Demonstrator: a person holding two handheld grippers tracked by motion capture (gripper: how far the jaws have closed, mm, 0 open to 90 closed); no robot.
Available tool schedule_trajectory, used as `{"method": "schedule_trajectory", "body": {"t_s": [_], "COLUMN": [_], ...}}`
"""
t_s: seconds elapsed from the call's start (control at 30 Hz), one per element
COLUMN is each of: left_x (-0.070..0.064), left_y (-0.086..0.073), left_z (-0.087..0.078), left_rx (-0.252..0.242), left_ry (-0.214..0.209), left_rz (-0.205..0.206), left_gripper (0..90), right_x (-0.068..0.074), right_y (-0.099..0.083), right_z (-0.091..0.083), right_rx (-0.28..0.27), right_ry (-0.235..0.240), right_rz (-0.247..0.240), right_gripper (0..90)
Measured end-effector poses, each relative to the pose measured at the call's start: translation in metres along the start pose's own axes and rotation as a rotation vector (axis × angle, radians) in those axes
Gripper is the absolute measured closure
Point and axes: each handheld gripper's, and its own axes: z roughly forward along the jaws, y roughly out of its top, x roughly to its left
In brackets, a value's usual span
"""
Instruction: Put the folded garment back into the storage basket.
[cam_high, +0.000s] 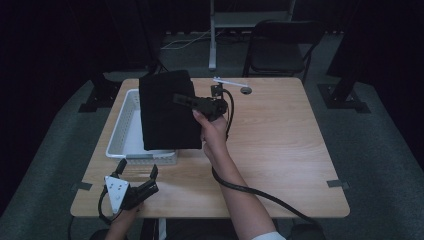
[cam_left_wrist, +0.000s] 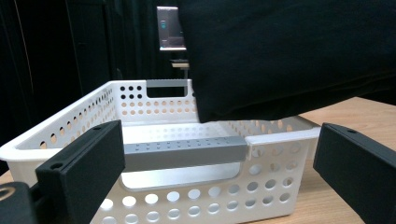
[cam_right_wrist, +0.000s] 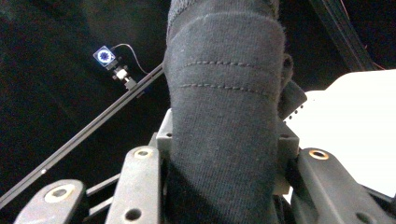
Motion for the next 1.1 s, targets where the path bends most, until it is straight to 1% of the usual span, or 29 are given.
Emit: {"method": "schedule_trajectory", "body": {"t_s": [0.13, 0.23, 0.27, 0.37, 0.4, 0.53, 0.57, 0.73, 0.83, 0.93, 1.03, 1.1], "left_x": [0.000, 0.000, 0.000, 0.000, 0.000, 0.000, 0.000, 0.000, 0.000, 0.000, 0.000, 0.000], "left_y": [0.000, 0.000, 0.000, 0.000, 0.000, 0.000, 0.000, 0.000, 0.000, 0.000, 0.000, 0.000], "left_z": [0.000, 0.000, 0.000, 0.000, 0.000, 0.000, 0.000, -0.001, -0.001, -0.001, -0.001, -0.001], "left_rx": [-0.003, -0.003, -0.003, -0.003, -0.004, -0.005, -0.006, -0.008, -0.009, -0.009, -0.009, -0.011], "left_ry": [-0.001, -0.001, -0.001, -0.001, -0.001, -0.001, -0.001, -0.002, -0.003, -0.006, -0.008, -0.009], "left_rz": [0.000, 0.000, 0.000, 0.000, 0.000, -0.001, -0.001, -0.001, -0.001, -0.002, -0.002, -0.004], "left_gripper": [3.4, 3.4, 3.4, 3.4, 3.4, 3.4, 3.4, 3.4, 3.4, 3.4, 3.4, 3.4], "right_x": [-0.001, -0.001, -0.001, -0.001, 0.000, 0.004, 0.006, 0.009, 0.010, 0.011, 0.011, 0.012], "right_y": [-0.003, -0.004, -0.006, -0.006, -0.007, -0.009, -0.009, -0.010, -0.012, -0.014, -0.016, -0.017], "right_z": [0.011, 0.014, 0.018, 0.020, 0.026, 0.037, 0.043, 0.058, 0.067, 0.074, 0.080, 0.084], "right_rx": [0.001, 0.002, 0.004, 0.005, 0.011, 0.017, 0.024, 0.035, 0.041, 0.049, 0.046, 0.050], "right_ry": [0.010, 0.010, 0.008, 0.006, 0.002, 0.003, 0.006, 0.004, 0.015, 0.031, 0.037, 0.031], "right_rz": [0.013, 0.015, 0.014, 0.013, 0.009, -0.001, -0.007, -0.011, -0.009, -0.009, -0.007, -0.009], "right_gripper": [59.8, 59.9, 59.8, 59.8, 59.8, 59.8, 59.8, 59.8, 59.7, 59.7, 59.7, 59.7]}}
